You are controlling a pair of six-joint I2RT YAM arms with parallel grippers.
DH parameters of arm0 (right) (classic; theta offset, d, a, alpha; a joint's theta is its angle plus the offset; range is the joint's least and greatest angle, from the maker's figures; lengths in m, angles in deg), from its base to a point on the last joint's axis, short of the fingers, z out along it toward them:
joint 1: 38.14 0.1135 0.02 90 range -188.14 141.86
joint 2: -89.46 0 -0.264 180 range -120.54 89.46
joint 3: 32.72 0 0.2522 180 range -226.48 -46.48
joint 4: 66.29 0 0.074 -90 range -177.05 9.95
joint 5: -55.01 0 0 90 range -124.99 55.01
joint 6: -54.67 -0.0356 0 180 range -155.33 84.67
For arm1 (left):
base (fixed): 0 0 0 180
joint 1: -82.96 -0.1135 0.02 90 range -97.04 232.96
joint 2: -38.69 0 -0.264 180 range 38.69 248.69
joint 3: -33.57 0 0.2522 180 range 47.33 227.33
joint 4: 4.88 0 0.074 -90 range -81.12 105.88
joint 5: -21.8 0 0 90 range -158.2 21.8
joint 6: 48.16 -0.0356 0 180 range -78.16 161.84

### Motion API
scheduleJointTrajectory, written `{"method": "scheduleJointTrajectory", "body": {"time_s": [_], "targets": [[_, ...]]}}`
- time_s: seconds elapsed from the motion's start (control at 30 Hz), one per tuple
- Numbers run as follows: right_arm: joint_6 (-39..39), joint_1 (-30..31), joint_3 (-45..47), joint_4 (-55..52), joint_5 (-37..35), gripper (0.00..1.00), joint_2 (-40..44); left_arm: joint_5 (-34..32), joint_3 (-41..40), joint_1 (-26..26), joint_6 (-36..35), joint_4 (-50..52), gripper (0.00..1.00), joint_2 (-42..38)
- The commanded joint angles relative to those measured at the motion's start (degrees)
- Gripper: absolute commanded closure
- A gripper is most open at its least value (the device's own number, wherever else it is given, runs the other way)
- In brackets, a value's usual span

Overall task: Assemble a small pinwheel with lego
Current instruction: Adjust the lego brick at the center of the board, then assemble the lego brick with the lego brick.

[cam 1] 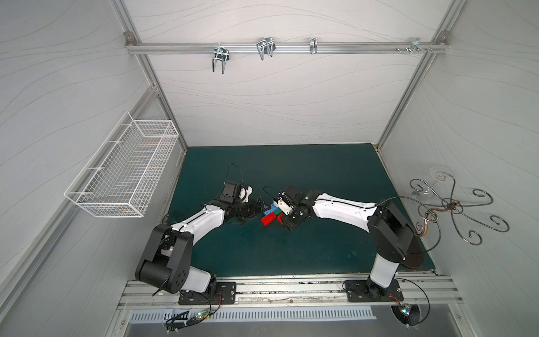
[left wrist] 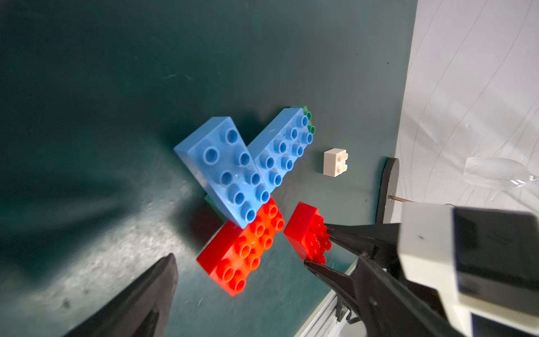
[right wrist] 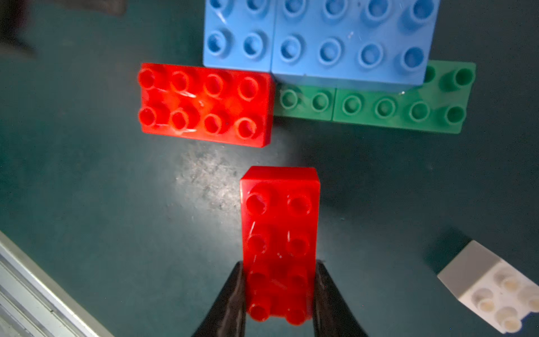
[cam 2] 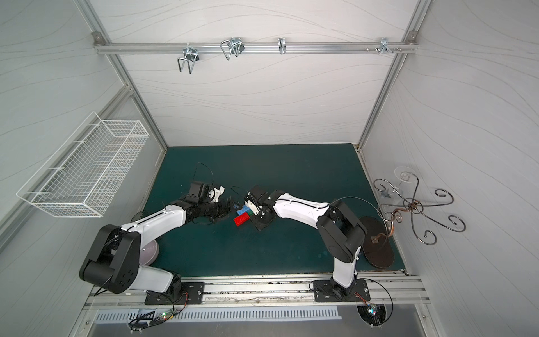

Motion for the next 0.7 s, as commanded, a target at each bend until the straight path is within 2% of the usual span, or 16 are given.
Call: {"method": "scheduleJointTrajectory", "body": {"time_s": [0.0, 0.23, 0.4, 0.67], "targets": [[-0.83, -0.96, -2.59, -2.68, -1.34, 0.88, -1.07, 1.73, 0.58, 0.03, 0.42, -3.72, 0.00, 1.58], [-1.53, -0.84, -4.72, -2.73, -1.13, 0.88, -2.60, 1.23, 0.93, 0.21, -1.25, -2.37, 0.00, 2.01], [-1.36, 0.06, -8.50, -4.46, -1.43, 0.88, -5.48, 3.81, -1.46, 0.53, 4.11, -9.13, 0.00, 4.02], [-1.76, -0.17, -9.64, -5.04, -0.93, 0.88, -6.97, 2.93, -0.08, 1.24, 1.12, -6.48, 0.00, 5.62]]}}
